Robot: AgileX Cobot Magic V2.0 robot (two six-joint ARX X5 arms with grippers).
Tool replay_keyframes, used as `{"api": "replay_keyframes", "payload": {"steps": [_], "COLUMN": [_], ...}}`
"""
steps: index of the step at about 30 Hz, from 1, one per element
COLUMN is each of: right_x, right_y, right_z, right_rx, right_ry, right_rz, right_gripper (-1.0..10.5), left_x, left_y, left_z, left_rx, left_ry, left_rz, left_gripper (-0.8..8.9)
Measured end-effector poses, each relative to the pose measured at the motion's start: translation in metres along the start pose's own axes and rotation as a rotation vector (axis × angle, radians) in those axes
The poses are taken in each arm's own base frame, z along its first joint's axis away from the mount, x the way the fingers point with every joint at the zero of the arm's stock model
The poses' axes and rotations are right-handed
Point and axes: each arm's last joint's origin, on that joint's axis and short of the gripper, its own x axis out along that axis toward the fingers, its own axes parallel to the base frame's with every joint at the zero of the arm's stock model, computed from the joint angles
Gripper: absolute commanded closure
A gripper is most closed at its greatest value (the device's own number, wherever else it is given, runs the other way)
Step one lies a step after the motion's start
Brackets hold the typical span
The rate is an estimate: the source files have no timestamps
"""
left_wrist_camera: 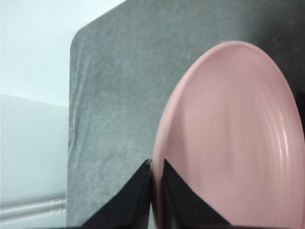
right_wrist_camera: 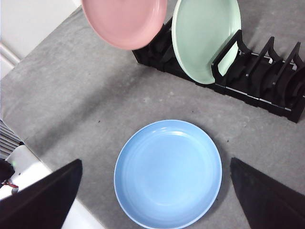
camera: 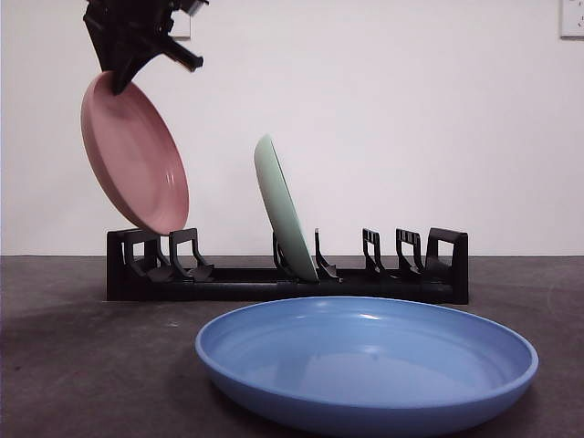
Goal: Place the plate
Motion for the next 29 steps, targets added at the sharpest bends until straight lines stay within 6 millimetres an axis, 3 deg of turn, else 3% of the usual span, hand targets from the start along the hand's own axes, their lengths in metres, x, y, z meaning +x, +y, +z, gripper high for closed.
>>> {"api": "replay_keyframes", "payload": {"steps": [10,16,21,25,29], "right_x": [0.0,0.0,0.0,0.0,0.0], "right_y": [0.0,0.0,0.0,0.0,0.0], "right_z": [-0.001,-0.001,-0.001,-0.001,-0.001], "right_rx": [0.003,0.003,0.004,0.004,0.004], "right_ry": [0.007,0.007,0.009,0.009,0.009], "right_rz": [-0.001,-0.001,-0.001,-0.002,-0.002], "right_gripper": [4.5,4.5,4.5,4.5,4.5], "left_x": [-0.065,-0.097,-0.13,-0.137,-0.125], "left_y": [0.053,0.073,0.085,0.086,0.068], "left_z": [-0.024,-0.04,-0.074,-0.106,-0.137], "left_rx": [-0.079,-0.143,-0.14,-0.109,-0.061], "left_ry": [-0.076,-0.135,-0.178,-0.153,-0.081], "left_rz": [-0.048,-0.248,-0.423,-0.503,-0.658], "left_gripper": [8.08,8.08,8.08,8.08,8.08]}}
